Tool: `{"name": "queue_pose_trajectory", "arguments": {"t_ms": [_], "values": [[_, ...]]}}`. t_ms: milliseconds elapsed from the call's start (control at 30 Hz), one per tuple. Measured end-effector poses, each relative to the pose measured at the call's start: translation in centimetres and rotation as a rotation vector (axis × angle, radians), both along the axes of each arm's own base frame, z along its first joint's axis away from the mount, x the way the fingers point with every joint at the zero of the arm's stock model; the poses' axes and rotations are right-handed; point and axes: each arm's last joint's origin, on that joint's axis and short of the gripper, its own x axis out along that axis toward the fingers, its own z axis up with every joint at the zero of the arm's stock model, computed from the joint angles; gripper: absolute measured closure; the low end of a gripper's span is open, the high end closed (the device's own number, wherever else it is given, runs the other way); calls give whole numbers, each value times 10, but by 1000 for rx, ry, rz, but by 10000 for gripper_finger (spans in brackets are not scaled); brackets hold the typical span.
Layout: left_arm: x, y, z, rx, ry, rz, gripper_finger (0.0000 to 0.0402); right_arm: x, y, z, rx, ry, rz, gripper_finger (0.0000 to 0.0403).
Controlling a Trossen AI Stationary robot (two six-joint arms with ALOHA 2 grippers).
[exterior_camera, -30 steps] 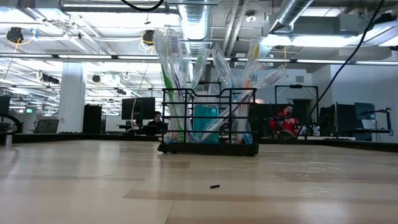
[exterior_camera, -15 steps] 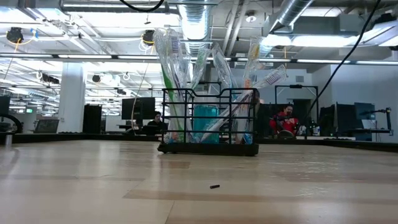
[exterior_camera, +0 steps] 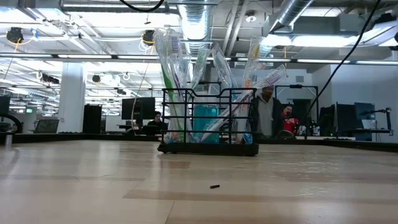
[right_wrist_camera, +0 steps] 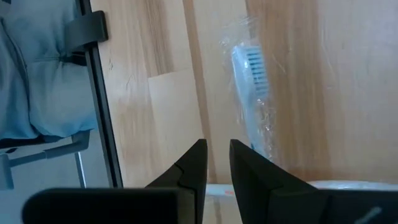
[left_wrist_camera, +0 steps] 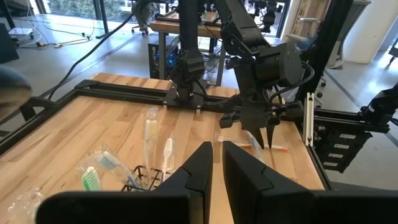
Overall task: Pick & Place toothbrushing station
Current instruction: Put the blue toothbrush into the wire organizer
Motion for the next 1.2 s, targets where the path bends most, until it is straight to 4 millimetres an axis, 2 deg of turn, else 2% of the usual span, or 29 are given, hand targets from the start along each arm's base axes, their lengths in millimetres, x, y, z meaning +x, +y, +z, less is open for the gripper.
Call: {"name": "queue_pose_trajectory", "arguments": {"t_ms": [200, 600, 800, 1100, 1200], "values": [[0, 0, 0, 0, 0, 0, 372, 4, -3, 0, -1, -7, -7, 335], [0, 0, 0, 0, 0, 0, 372, 4, -2, -3, -13, -2, -3, 276], [0, 0, 0, 0, 0, 0, 372, 5, 3, -13, -7, 28, 20, 274], [0, 0, 0, 0, 1, 0, 372, 6, 2, -14, 10, 56, 3, 283], [0, 0, 0, 0, 0, 0, 372, 9, 6, -10, 47, 9, 16, 286]]}}
